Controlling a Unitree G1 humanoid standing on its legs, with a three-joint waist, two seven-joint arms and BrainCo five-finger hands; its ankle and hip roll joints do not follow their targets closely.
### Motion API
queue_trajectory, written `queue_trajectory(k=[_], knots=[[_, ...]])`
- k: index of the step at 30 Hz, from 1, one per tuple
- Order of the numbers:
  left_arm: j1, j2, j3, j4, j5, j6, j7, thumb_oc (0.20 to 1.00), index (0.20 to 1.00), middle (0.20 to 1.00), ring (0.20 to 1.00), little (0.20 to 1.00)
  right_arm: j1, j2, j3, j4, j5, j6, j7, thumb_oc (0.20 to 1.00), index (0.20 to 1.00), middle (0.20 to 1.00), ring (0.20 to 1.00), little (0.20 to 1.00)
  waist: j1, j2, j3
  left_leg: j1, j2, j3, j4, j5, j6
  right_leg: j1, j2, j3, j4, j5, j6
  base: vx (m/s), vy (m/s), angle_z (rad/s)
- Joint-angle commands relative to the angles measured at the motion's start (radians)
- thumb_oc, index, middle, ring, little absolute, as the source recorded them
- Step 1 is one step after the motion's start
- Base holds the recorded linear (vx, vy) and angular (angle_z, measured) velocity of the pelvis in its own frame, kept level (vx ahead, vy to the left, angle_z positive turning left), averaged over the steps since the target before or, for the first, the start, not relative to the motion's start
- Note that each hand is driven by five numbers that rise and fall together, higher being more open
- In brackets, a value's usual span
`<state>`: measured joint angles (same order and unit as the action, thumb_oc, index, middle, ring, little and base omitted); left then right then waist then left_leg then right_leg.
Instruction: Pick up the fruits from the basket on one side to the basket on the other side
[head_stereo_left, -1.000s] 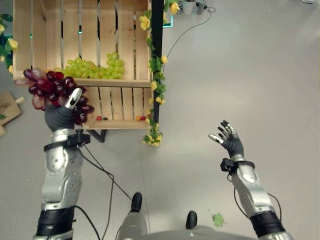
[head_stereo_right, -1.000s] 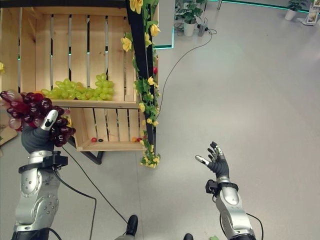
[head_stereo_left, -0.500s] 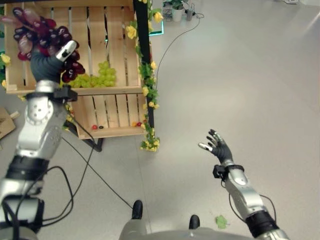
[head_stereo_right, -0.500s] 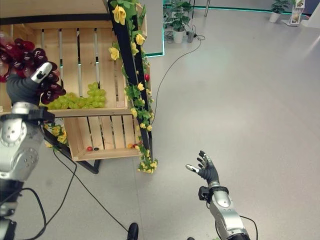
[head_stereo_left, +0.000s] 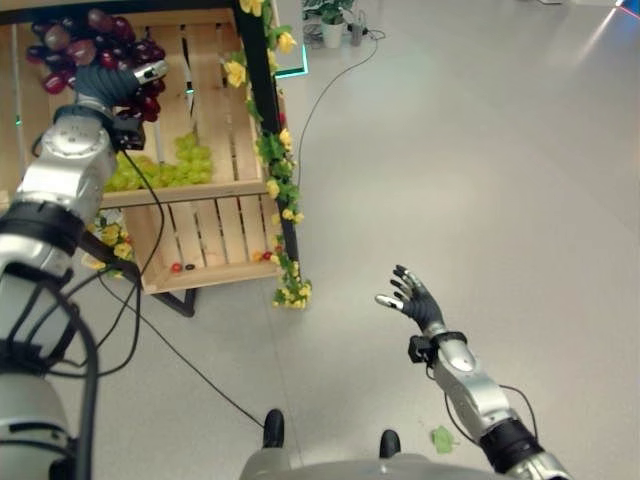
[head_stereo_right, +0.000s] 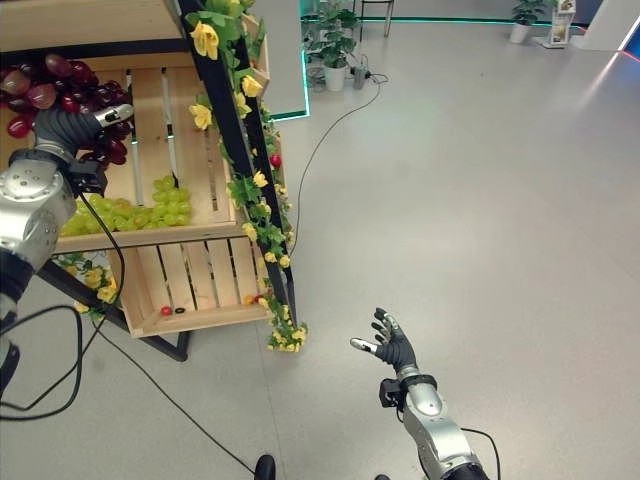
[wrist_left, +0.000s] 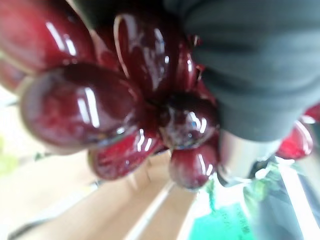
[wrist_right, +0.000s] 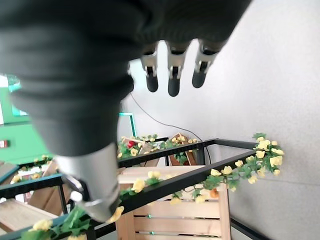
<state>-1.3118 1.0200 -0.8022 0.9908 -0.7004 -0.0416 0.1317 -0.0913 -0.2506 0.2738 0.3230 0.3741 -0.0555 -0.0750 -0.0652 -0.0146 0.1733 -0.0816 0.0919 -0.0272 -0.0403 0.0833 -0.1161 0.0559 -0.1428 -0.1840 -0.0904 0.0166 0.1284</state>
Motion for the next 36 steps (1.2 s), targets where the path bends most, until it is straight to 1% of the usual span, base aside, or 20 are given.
queue_trajectory(k=[1, 3, 4, 5, 6, 7, 9, 13, 14, 15, 17, 21, 24, 25, 27, 31, 33, 34, 35, 36], knots=[[-0.256, 0.025, 0.061, 0.114, 0.261, -0.057, 0.033, 0.200, 0.200, 0.200, 0.200, 0.200, -0.084, -0.050, -0.012, -0.018, 0.031, -0.064, 0.005, 1.000, 1.000, 1.000, 1.000, 1.000, -0.020, 0.051, -0.009, 0.020, 0.014, 0.009, 0.037, -0.120, -0.004, 0.033, -0.018, -0.046, 0.130, -0.174, 0.046, 0.00, 0.010, -0.14], [-0.250, 0.020, 0.068, 0.132, 0.296, -0.050, 0.024, 0.200, 0.200, 0.200, 0.200, 0.200, -0.081, -0.049, -0.009, -0.024, 0.036, -0.068, 0.003, 1.000, 1.000, 1.000, 1.000, 1.000, -0.021, 0.049, -0.006, 0.021, 0.016, 0.013, 0.037, -0.120, -0.004, 0.030, -0.018, -0.045, 0.129, -0.173, 0.047, 0.00, 0.004, -0.05], [-0.272, 0.009, 0.038, 0.178, 0.419, -0.033, 0.048, 0.200, 0.200, 0.200, 0.200, 0.200, -0.076, -0.053, -0.004, -0.029, 0.038, -0.074, 0.004, 1.000, 1.000, 1.000, 1.000, 1.000, -0.027, 0.048, -0.004, 0.022, 0.019, 0.018, 0.036, -0.120, -0.003, 0.027, -0.018, -0.043, 0.128, -0.172, 0.047, 0.00, -0.001, -0.05], [-0.282, 0.004, 0.014, 0.207, 0.496, -0.020, 0.063, 0.200, 0.200, 0.200, 0.200, 0.200, -0.077, -0.055, 0.000, -0.031, 0.040, -0.078, 0.001, 1.000, 1.000, 1.000, 1.000, 1.000, -0.030, 0.048, -0.004, 0.022, 0.020, 0.022, 0.035, -0.120, -0.003, 0.025, -0.019, -0.042, 0.127, -0.170, 0.047, 0.00, -0.001, -0.07], [-0.285, 0.002, 0.011, 0.209, 0.497, -0.020, 0.063, 0.200, 0.200, 0.200, 0.200, 0.200, -0.078, -0.054, -0.001, -0.031, 0.040, -0.078, 0.001, 1.000, 1.000, 1.000, 1.000, 1.000, -0.030, 0.046, -0.003, 0.022, 0.020, 0.023, 0.035, -0.120, -0.003, 0.025, -0.019, -0.042, 0.127, -0.170, 0.047, -0.01, 0.004, -0.10], [-0.282, -0.021, 0.029, 0.225, 0.536, -0.011, 0.081, 0.200, 0.200, 0.200, 0.200, 0.200, -0.079, -0.057, 0.003, -0.039, 0.046, -0.082, -0.001, 1.000, 1.000, 1.000, 1.000, 1.000, -0.035, 0.041, 0.002, 0.021, 0.023, 0.028, 0.035, -0.120, -0.002, 0.021, -0.020, -0.038, 0.127, -0.168, 0.048, -0.01, 0.005, -0.12], [-0.279, -0.030, 0.025, 0.242, 0.616, 0.001, 0.102, 0.200, 0.200, 0.200, 0.200, 0.200, -0.067, -0.058, 0.008, -0.050, 0.052, -0.087, 0.003, 1.000, 1.000, 1.000, 1.000, 1.000, -0.039, 0.039, 0.004, 0.021, 0.025, 0.032, 0.034, -0.119, -0.003, 0.019, -0.021, -0.035, 0.126, -0.167, 0.048, -0.01, 0.003, -0.11], [-0.250, -0.038, 0.026, 0.253, 0.735, 0.020, 0.106, 0.200, 0.200, 0.200, 0.200, 0.200, -0.042, -0.066, 0.006, -0.075, 0.046, -0.091, 0.005, 1.000, 1.000, 1.000, 1.000, 1.000, -0.048, 0.032, 0.010, 0.022, 0.030, 0.041, 0.032, -0.119, -0.002, 0.013, -0.019, -0.026, 0.124, -0.166, 0.048, -0.01, 0.000, -0.03], [-0.249, -0.038, 0.027, 0.253, 0.736, 0.020, 0.106, 0.228, 0.228, 0.228, 0.228, 0.228, -0.042, -0.066, 0.006, -0.075, 0.046, -0.091, 0.005, 1.000, 1.000, 1.000, 1.000, 1.000, -0.047, 0.033, 0.010, 0.022, 0.030, 0.041, 0.032, -0.119, -0.002, 0.013, -0.019, -0.026, 0.125, -0.166, 0.048, -0.01, 0.005, -0.08], [-0.239, -0.043, 0.001, 0.263, 0.815, 0.033, 0.083, 1.000, 1.000, 1.000, 1.000, 1.000, -0.040, -0.073, 0.005, -0.073, 0.041, -0.090, 0.003, 1.000, 1.000, 1.000, 1.000, 1.000, -0.050, 0.031, 0.013, 0.021, 0.033, 0.043, 0.032, -0.118, -0.002, 0.013, -0.018, -0.023, 0.123, -0.165, 0.047, -0.01, 0.002, -0.08], [-0.232, -0.042, 0.012, 0.262, 0.823, 0.034, 0.078, 1.000, 1.000, 1.000, 1.000, 1.000, -0.030, -0.069, 0.003, -0.072, 0.038, -0.086, 0.008, 1.000, 1.000, 1.000, 1.000, 1.000, -0.051, 0.027, 0.015, 0.025, 0.035, 0.047, 0.030, -0.118, -0.002, 0.013, -0.018, -0.020, 0.120, -0.164, 0.047, 0.00, -0.004, -0.14], [-0.247, -0.037, -0.042, 0.211, 0.956, 0.042, 0.144, 1.000, 1.000, 1.000, 1.000, 1.000, -0.012, -0.062, 0.012, -0.078, 0.035, -0.097, 0.014, 1.000, 1.000, 1.000, 1.000, 1.000, -0.050, 0.020, 0.016, 0.027, 0.038, 0.049, 0.028, -0.117, -0.003, 0.016, -0.016, -0.020, 0.111, -0.163, 0.046, 0.00, -0.003, -0.02], [-0.242, -0.045, -0.053, 0.161, 1.004, 0.049, 0.177, 1.000, 1.000, 1.000, 1.000, 1.000, -0.020, -0.066, 0.018, -0.073, 0.033, -0.105, 0.008, 1.000, 1.000, 1.000, 1.000, 1.000, -0.044, 0.017, 0.018, 0.026, 0.040, 0.046, 0.027, -0.115, -0.004, 0.018, -0.013, -0.022, 0.105, -0.163, 0.045, -0.01, -0.006, 0.00], [-0.234, -0.029, -0.053, 0.107, 1.020, 0.045, 0.190, 1.000, 1.000, 1.000, 1.000, 1.000, -0.024, -0.074, 0.015, -0.075, 0.034, -0.109, 0.004, 1.000, 1.000, 1.000, 1.000, 1.000, -0.037, 0.013, 0.021, 0.023, 0.041, 0.044, 0.028, -0.114, -0.005, 0.019, -0.011, -0.023, 0.101, -0.163, 0.043, 0.00, 0.000, 0.00], [-0.228, -0.007, -0.058, 0.071, 1.030, 0.043, 0.196, 1.000, 1.000, 1.000, 1.000, 1.000, -0.025, -0.079, 0.012, -0.080, 0.032, -0.106, 0.008, 1.000, 1.000, 1.000, 1.000, 1.000, -0.030, 0.012, 0.022, 0.021, 0.042, 0.039, 0.028, -0.112, -0.007, 0.021, -0.008, -0.026, 0.098, -0.164, 0.041, -0.02, -0.009, 0.00], [-0.205, 0.020, -0.064, 0.047, 1.047, 0.048, 0.171, 1.000, 1.000, 1.000, 1.000, 1.000, -0.020, -0.082, 0.006, -0.080, 0.031, -0.101, 0.016, 1.000, 1.000, 1.000, 1.000, 1.000, -0.022, 0.009, 0.022, 0.021, 0.043, 0.034, 0.029, -0.112, -0.007, 0.029, -0.006, -0.032, 0.095, -0.166, 0.039, 0.00, 0.000, 0.00], [-0.199, 0.024, -0.065, 0.075, 1.035, 0.044, 0.133, 1.000, 1.000, 1.000, 1.000, 1.000, -0.024, -0.085, 0.003, -0.074, 0.031, -0.093, 0.020, 1.000, 1.000, 1.000, 1.000, 1.000, -0.021, 0.011, 0.023, 0.021, 0.044, 0.032, 0.030, -0.111, -0.008, 0.031, -0.005, -0.033, 0.094, -0.166, 0.038, -0.01, -0.006, 0.02], [-0.194, 0.029, -0.064, 0.088, 1.018, 0.043, 0.102, 1.000, 1.000, 1.000, 1.000, 1.000, -0.023, -0.086, 0.001, -0.073, 0.028, -0.084, 0.024, 1.000, 1.000, 1.000, 1.000, 1.000, -0.020, 0.011, 0.022, 0.022, 0.046, 0.032, 0.030, -0.111, -0.009, 0.034, -0.004, -0.034, 0.090, -0.166, 0.037, 0.00, 0.000, 0.00], [-0.190, 0.038, -0.042, 0.115, 0.967, 0.035, 0.079, 1.000, 1.000, 1.000, 1.000, 1.000, -0.019, -0.084, -0.003, -0.073, 0.028, -0.076, 0.031, 1.000, 1.000, 1.000, 1.000, 1.000, -0.016, 0.011, 0.021, 0.022, 0.047, 0.031, 0.029, -0.110, -0.011, 0.036, -0.004, -0.037, 0.088, -0.167, 0.037, -0.01, -0.011, 0.03], [-0.191, 0.038, -0.043, 0.115, 0.967, 0.034, 0.079, 1.000, 1.000, 1.000, 1.000, 1.000, -0.019, -0.084, -0.003, -0.073, 0.028, -0.076, 0.031, 1.000, 1.000, 1.000, 1.000, 1.000, -0.017, 0.011, 0.021, 0.022, 0.047, 0.031, 0.029, -0.110, -0.011, 0.037, -0.004, -0.037, 0.088, -0.167, 0.037, 0.00, 0.000, 0.00]])
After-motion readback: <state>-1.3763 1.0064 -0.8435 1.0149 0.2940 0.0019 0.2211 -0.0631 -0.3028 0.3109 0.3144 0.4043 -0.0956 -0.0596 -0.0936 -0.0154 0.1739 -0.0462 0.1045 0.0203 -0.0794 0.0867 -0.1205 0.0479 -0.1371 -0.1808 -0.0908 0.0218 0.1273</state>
